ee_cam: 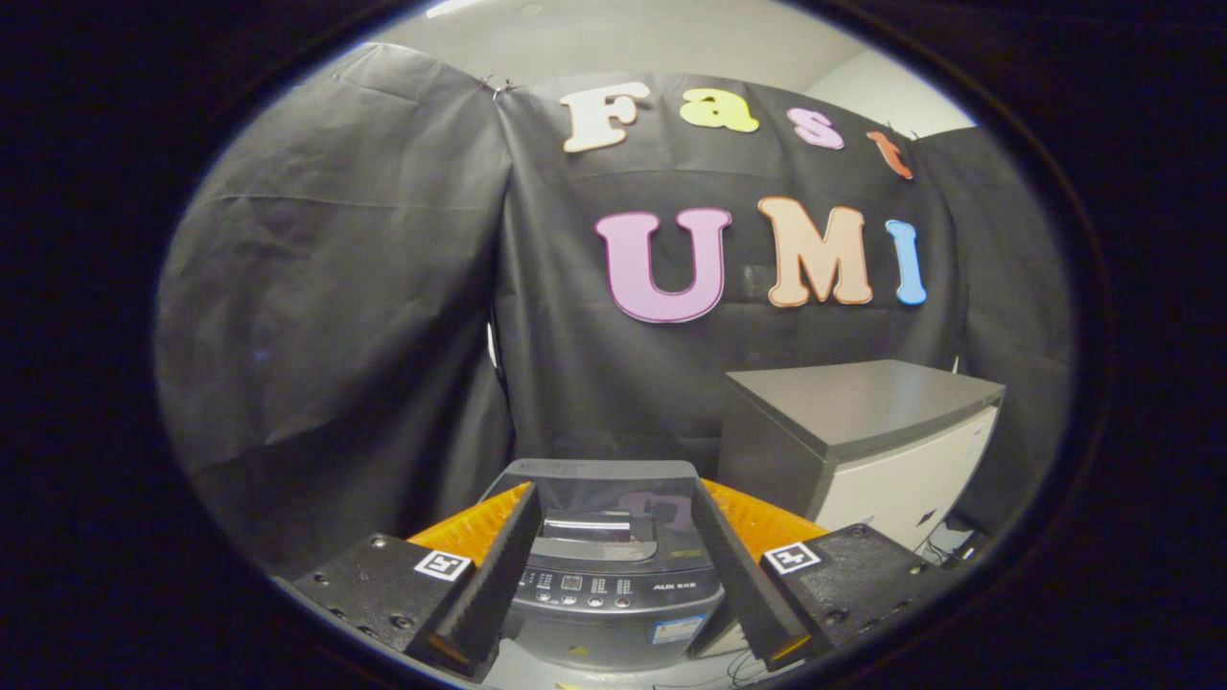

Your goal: Put the clothes into the washing machine and then close the washing machine lid.

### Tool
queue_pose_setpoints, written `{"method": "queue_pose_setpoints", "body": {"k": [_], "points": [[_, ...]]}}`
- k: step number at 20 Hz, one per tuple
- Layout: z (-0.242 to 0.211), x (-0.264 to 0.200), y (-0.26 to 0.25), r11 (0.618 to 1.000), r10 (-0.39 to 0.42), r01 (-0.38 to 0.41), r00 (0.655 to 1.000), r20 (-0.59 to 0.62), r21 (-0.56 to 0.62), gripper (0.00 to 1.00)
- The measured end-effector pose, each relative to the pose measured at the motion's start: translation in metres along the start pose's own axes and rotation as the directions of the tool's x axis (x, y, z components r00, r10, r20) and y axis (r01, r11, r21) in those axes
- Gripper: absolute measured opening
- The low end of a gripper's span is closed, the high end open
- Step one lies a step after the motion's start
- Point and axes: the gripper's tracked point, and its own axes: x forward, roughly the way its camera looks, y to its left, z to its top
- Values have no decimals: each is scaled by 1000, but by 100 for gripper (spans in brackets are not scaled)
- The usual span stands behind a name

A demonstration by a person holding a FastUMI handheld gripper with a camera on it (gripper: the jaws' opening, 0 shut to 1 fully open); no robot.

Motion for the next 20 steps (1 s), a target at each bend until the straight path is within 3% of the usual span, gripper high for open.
{"method": "queue_pose_setpoints", "body": {"k": [3,7,12,20], "points": [[1,-23,-3,999,15,-15,999,29,-28,95],[2,-56,3,998,61,-62,996,64,23,96],[14,-89,-23,1000,5,-6,988,152,7,95],[-5,-121,-59,1000,-11,12,992,129,-1,95]]}}
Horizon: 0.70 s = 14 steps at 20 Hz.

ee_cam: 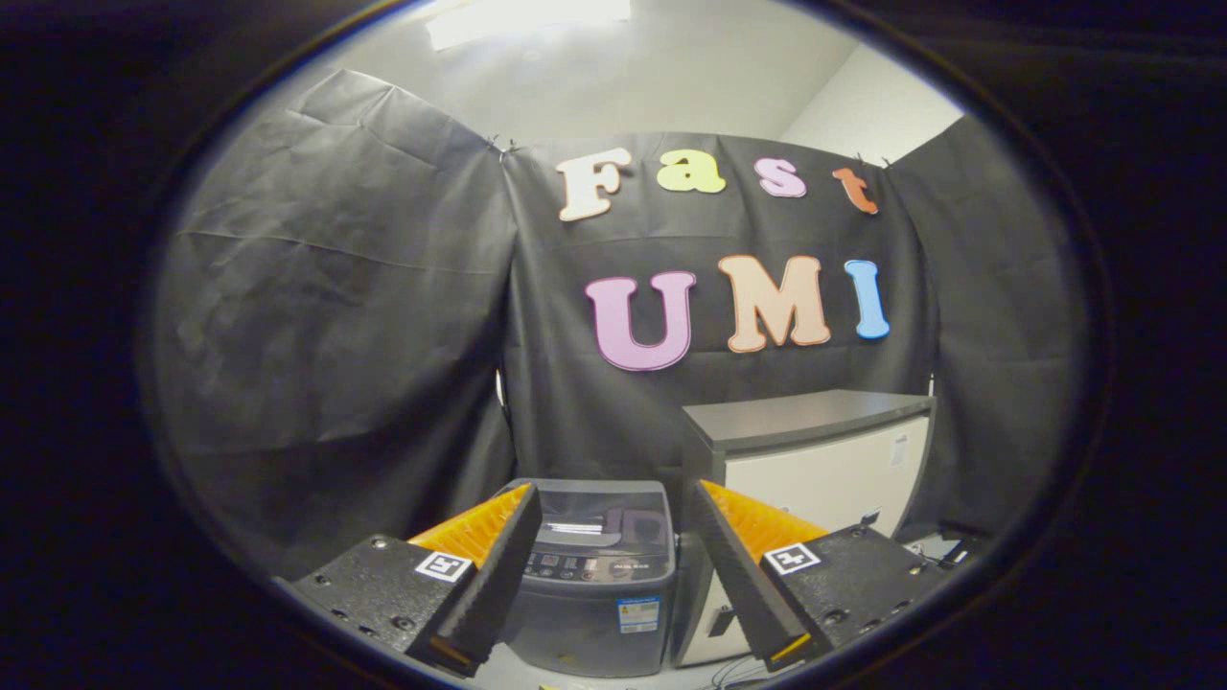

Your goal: Put the clothes into the washing machine and then close the washing machine lid.

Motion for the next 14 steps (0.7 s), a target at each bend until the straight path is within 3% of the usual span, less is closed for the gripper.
{"method": "queue_pose_setpoints", "body": {"k": [7,14], "points": [[-22,-21,-22,999,32,-33,999,-44,-28,95],[-29,-27,-45,998,19,-16,999,-42,53,95]]}}
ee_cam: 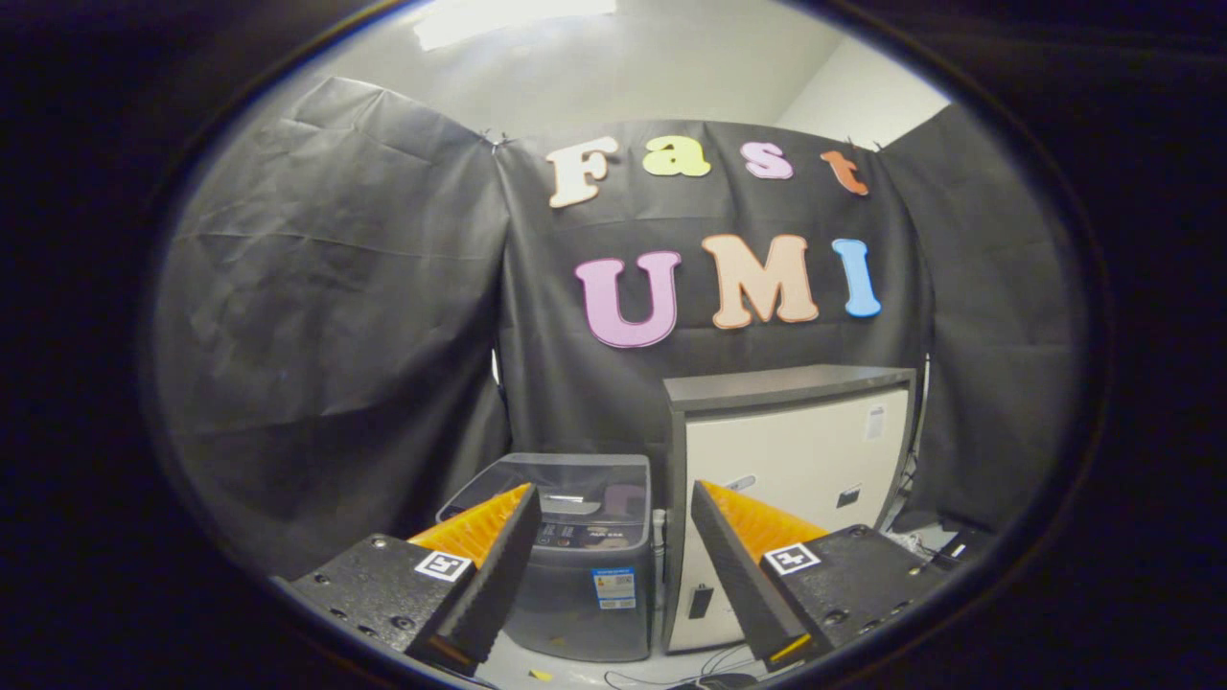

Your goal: Put the clothes into the washing machine and then close the washing machine lid.

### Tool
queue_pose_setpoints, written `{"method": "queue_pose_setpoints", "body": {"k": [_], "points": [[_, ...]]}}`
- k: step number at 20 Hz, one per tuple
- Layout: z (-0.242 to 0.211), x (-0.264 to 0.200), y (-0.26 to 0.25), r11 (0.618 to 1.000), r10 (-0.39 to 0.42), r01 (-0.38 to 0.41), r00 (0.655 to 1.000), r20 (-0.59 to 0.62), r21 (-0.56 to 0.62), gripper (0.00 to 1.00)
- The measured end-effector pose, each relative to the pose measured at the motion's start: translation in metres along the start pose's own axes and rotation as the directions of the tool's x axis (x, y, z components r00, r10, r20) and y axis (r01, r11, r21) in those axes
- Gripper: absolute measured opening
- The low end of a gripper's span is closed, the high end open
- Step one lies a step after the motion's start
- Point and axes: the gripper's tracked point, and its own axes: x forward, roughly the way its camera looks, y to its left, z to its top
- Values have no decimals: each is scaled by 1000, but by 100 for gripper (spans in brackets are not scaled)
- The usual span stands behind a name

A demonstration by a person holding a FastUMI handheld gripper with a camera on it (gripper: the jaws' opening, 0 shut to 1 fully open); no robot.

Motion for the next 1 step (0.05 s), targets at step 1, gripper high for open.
{"method": "queue_pose_setpoints", "body": {"k": [1], "points": [[-2,0,3,1000,14,-14,1000,-4,24,95]]}}
